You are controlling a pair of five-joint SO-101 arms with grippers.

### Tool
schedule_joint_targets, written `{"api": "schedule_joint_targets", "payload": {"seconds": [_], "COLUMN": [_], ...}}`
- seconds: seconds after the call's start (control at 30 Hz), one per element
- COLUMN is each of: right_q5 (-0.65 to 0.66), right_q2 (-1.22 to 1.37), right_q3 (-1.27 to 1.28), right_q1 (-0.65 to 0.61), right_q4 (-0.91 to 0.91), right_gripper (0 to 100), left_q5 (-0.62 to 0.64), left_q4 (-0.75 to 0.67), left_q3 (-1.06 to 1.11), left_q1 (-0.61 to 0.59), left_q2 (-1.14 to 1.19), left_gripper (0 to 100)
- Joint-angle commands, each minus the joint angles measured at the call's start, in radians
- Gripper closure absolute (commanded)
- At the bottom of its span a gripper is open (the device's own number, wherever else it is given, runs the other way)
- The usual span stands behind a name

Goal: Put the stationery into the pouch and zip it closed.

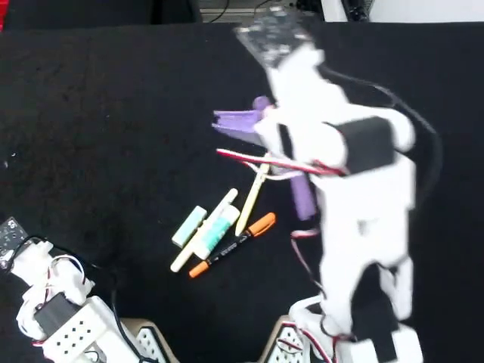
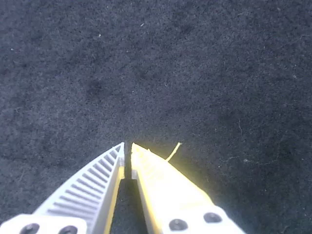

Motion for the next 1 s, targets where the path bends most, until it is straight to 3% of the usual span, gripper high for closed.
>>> {"api": "schedule_joint_targets", "payload": {"seconds": [0.0,0.27,0.57,0.77,0.97], "right_q5": [0.083,0.183,0.315,0.321,0.365], "right_q2": [-0.107,-0.197,-0.117,0.05,0.196], "right_q3": [-0.013,-0.087,-0.298,-0.343,-0.343], "right_q1": [0.114,0.387,0.646,0.847,0.913], "right_q4": [0.014,0.012,-0.012,-0.259,-0.488], "right_gripper": [98.8,98.8,98.8,98.8,98.8], "left_q5": [-0.002,-0.002,-0.002,-0.002,-0.002], "left_q4": [0.005,0.005,0.005,0.005,0.005], "left_q3": [0.022,0.022,0.022,0.022,0.022], "left_q1": [-0.008,-0.008,-0.008,-0.008,-0.008], "left_q2": [-0.005,-0.005,-0.005,-0.005,-0.005], "left_gripper": [97,97,97,97,97]}}
